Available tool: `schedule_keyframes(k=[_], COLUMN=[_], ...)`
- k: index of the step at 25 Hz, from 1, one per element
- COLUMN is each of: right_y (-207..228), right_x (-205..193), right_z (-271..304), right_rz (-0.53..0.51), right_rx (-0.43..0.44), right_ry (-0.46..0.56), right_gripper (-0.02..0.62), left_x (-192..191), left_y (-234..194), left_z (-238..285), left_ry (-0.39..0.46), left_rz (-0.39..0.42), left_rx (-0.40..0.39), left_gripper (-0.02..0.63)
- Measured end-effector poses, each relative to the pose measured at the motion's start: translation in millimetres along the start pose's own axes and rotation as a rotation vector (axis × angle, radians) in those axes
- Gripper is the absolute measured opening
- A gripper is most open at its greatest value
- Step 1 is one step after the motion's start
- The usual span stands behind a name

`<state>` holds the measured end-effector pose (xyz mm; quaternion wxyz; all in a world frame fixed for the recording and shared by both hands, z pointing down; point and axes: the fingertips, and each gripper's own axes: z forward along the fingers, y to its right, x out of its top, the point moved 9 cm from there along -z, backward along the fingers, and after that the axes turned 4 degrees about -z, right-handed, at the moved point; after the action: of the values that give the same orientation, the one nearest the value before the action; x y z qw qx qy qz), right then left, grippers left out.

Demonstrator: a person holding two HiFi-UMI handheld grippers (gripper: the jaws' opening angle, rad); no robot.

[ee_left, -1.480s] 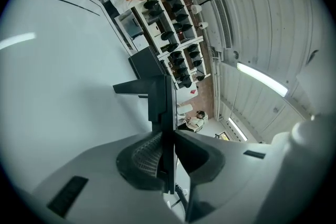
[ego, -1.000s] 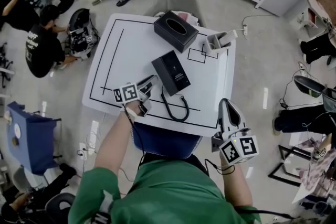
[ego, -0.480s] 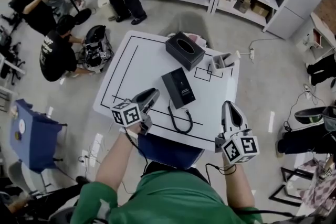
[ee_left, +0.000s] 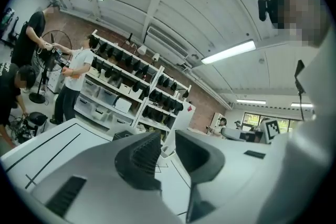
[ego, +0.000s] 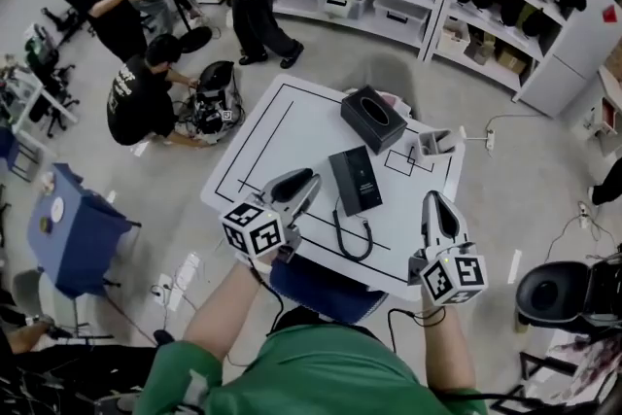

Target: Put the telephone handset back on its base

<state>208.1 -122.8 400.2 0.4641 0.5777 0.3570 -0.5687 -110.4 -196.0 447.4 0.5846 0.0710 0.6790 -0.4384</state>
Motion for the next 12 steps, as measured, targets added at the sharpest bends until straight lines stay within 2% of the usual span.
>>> schedule_keyframes(k=[5, 12], right_y=[-7.4, -20.7], right_x=[11.7, 28.0], right_z=[2.0, 1.3], right_rz=[-0.014, -0.024], right_rx=[0.039, 0.103], right_ry=[0.03, 0.076], right_gripper=[0.023, 0.023], left_x=[23.8, 45.4], left_y=[28.1, 66.6], left_z=[-18.7, -35.8], left_ry=[0.094, 0.156], left_rz=[0.013, 0.134], left_rx=[-0.014, -0.013], left_gripper=[0.095, 0.094])
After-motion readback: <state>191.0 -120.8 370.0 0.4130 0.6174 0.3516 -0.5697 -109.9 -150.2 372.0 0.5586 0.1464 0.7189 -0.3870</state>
